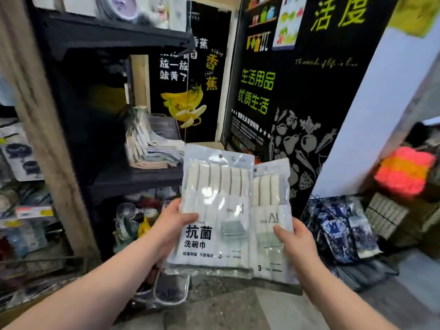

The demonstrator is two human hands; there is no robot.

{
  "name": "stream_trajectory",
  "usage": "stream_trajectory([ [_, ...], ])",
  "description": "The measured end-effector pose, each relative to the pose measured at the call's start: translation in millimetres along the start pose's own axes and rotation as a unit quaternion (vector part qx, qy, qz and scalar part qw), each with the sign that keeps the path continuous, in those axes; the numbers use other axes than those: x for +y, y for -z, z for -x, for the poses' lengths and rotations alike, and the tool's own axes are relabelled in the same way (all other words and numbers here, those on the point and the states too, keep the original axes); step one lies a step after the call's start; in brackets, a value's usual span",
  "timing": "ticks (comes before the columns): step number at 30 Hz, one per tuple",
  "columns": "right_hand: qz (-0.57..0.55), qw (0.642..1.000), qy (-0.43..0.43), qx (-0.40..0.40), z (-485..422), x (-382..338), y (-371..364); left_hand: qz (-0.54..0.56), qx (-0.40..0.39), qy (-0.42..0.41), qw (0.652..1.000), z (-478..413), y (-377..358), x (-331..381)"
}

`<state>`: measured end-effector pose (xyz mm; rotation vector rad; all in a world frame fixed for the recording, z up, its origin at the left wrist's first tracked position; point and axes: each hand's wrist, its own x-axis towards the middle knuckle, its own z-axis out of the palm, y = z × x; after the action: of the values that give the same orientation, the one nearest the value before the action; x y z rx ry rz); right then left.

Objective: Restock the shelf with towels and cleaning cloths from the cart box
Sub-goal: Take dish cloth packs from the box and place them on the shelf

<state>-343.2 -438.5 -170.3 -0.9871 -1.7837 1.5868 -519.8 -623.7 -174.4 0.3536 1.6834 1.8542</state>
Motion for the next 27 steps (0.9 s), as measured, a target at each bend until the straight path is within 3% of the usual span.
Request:
stream_trajectory([
  [13, -0.038, 0.997, 0.031, 0.064, -194, -44, 15, 0.035, -0.082, -0.024, 0.996, -203, -88, 52],
  [20, -0.052, 0.997, 0.031, 0.055, -284, -54, 3, 0.012, -0.053, -0.007, 0.998, -273, -111, 69],
  [27, -0.035, 0.997, 0.06, -0.024, -407, -67, -24, 0.023, 0.043, -0.036, 0.998, -356, -118, 78],
])
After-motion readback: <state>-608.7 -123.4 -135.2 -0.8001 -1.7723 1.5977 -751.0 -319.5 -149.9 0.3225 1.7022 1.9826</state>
